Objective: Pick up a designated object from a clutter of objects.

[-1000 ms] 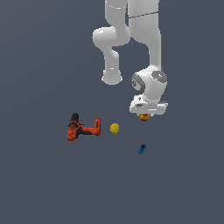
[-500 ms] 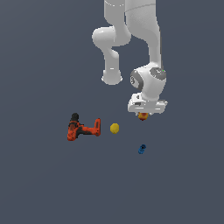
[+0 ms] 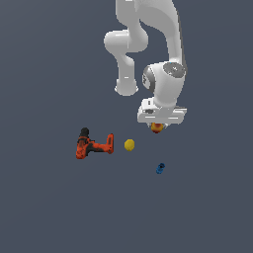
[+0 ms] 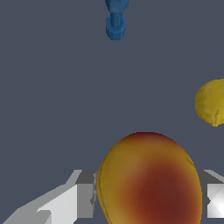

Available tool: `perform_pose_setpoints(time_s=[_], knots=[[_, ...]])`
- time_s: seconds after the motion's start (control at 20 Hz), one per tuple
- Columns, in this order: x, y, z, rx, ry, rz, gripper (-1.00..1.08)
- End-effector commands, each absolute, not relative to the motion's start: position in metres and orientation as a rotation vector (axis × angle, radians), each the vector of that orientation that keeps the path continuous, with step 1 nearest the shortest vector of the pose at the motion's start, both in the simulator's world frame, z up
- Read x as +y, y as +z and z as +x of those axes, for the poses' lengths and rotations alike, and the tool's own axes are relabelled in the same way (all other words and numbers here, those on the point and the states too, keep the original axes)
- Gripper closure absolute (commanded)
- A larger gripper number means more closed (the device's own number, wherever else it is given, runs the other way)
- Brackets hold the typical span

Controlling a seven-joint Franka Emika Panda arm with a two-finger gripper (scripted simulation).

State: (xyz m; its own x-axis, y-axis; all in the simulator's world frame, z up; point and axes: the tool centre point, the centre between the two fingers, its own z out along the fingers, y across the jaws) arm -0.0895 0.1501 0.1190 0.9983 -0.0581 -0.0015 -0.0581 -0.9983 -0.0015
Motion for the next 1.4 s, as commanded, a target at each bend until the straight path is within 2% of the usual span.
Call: perform_pose_setpoints(time_s=[0.0, 0.95, 1.35], knots=[[0.136, 0.141, -0.081, 0.09, 0.001, -3.136, 1.08], [0.024, 0.314, -0.007, 0.092, 0.001, -3.137, 1.08], [-0.01, 0.365, 0.019, 0.094, 0.0, -3.139, 1.08]])
